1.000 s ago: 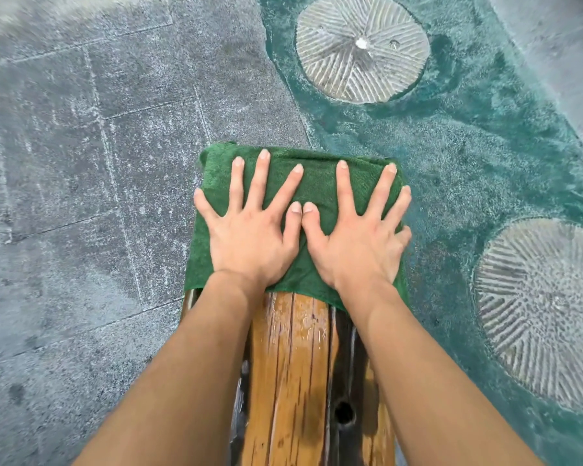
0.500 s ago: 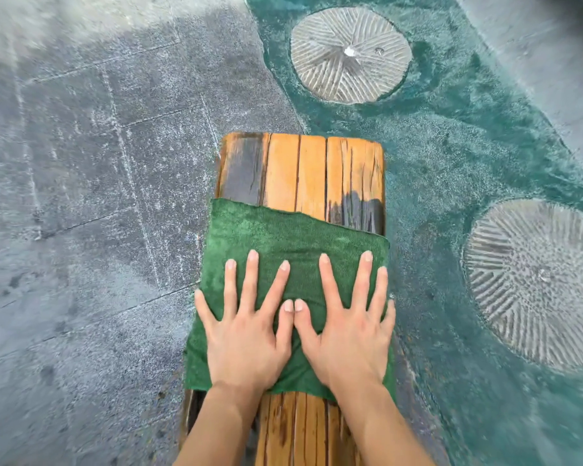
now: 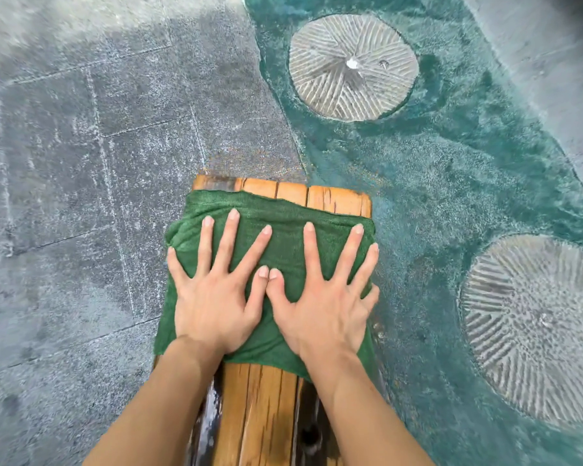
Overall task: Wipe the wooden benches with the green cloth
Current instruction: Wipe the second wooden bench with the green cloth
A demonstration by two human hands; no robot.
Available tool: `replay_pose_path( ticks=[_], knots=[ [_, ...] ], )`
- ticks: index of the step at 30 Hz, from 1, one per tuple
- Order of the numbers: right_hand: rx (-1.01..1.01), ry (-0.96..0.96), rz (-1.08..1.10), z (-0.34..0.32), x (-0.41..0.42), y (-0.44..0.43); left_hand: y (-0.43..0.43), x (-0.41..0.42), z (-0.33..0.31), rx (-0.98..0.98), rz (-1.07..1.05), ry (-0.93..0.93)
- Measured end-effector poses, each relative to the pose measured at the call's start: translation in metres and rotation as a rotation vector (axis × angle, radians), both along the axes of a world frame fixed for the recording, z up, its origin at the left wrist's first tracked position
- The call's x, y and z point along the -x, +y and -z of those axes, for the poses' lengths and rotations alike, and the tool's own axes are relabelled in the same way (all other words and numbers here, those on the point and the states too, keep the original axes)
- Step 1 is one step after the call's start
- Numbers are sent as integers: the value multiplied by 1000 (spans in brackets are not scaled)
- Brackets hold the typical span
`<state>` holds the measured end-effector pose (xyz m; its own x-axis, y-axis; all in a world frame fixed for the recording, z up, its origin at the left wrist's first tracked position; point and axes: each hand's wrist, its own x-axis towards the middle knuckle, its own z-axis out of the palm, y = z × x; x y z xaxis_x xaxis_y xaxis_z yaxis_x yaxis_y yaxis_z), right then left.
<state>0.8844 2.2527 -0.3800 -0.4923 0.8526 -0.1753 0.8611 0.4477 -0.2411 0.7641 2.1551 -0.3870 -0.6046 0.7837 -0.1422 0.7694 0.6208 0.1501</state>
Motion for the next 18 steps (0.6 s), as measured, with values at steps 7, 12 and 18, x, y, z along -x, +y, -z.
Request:
replay_pose_path(
  ticks=[7, 12, 18],
  knots=[
    [-37, 19, 12, 3, 19, 26, 20, 22, -5, 12, 22, 29],
    [-50, 59, 86, 0, 29, 36, 28, 32, -9, 25, 58, 21],
    [-75, 166, 244, -5, 50, 56, 31, 42, -14, -133, -11, -65]
  ],
)
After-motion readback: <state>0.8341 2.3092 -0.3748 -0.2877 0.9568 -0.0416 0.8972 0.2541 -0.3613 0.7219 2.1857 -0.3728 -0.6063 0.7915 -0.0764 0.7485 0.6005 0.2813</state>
